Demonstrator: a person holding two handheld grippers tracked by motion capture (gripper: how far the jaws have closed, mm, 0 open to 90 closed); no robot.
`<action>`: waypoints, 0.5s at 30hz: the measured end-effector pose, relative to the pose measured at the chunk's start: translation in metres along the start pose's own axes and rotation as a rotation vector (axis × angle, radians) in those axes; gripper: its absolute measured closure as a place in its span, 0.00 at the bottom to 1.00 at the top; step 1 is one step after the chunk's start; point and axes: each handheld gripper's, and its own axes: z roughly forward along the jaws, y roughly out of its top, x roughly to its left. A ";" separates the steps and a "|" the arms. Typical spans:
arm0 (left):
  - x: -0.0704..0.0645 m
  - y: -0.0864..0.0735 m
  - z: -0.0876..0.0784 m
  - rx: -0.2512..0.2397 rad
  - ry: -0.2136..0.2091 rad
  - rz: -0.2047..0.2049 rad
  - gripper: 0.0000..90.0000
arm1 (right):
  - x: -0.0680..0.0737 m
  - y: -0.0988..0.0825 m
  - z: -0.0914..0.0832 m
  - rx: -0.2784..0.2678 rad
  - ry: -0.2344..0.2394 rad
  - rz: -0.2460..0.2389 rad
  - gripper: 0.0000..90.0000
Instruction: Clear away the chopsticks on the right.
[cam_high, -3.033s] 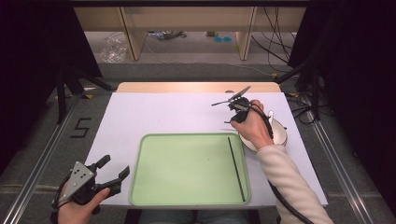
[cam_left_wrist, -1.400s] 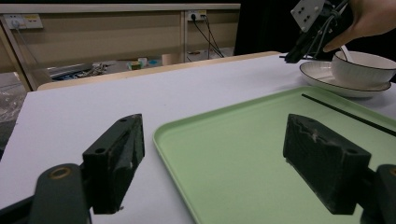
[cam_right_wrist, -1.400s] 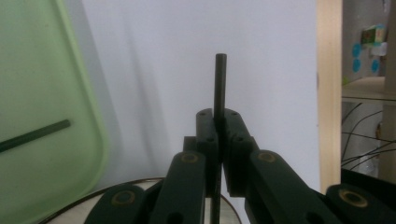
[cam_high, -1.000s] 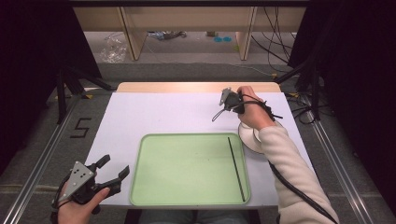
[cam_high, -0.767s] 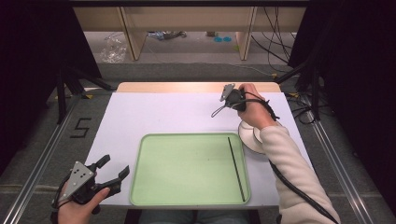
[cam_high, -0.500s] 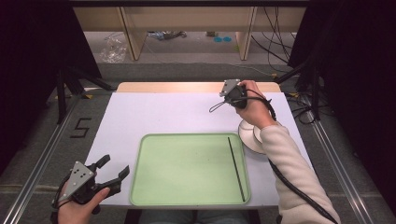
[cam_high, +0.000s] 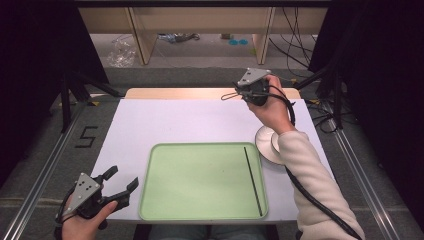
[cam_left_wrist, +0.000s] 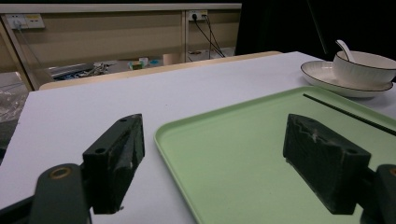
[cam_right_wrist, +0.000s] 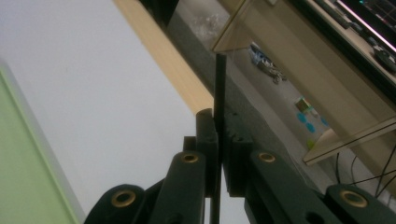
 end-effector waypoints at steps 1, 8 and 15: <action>-0.001 0.000 0.000 0.002 -0.002 -0.010 0.23 | -0.001 0.001 -0.001 -0.009 0.011 0.030 0.98; -0.003 -0.001 -0.001 0.007 -0.006 -0.038 0.23 | 0.000 0.002 -0.005 -0.041 0.014 0.175 0.98; -0.003 -0.001 -0.001 0.012 -0.005 -0.047 0.23 | -0.003 0.003 -0.012 -0.017 0.014 0.351 0.98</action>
